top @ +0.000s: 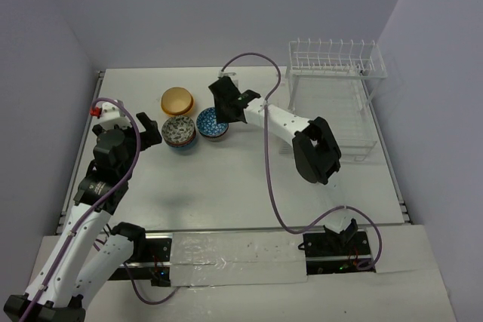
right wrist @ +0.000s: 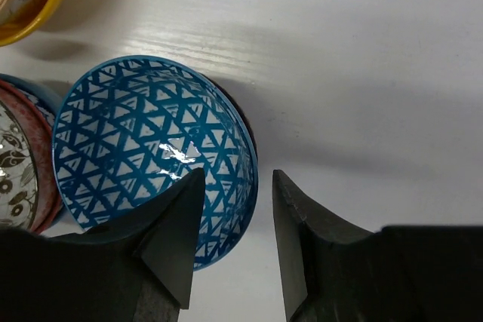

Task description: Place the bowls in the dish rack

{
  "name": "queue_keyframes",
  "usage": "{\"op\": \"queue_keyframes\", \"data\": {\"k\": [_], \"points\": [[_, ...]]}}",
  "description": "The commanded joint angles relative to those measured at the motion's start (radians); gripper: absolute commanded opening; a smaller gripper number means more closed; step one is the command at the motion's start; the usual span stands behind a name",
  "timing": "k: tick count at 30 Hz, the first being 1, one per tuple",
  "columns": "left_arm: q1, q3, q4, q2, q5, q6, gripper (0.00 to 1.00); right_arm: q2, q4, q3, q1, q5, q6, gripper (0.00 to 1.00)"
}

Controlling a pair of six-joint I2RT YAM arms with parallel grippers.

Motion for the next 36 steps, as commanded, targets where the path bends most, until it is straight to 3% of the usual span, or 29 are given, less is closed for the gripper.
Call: {"op": "queue_keyframes", "data": {"k": [1,6,15,36], "points": [[-0.004,-0.01,0.049,-0.008,0.019,0.006,0.99,0.014,-0.005,0.056,0.009,0.0,0.009,0.48],[-0.004,-0.012,0.049,-0.008,0.018,0.006,0.99,0.04,-0.007,0.07,0.009,0.008,0.01,0.47],[-0.004,-0.013,0.048,-0.011,0.018,0.006,0.99,0.052,-0.007,0.073,0.007,0.023,0.012,0.3],[-0.004,-0.013,0.048,-0.014,0.019,0.007,0.99,0.089,-0.022,0.111,0.007,0.023,0.003,0.26]]}}
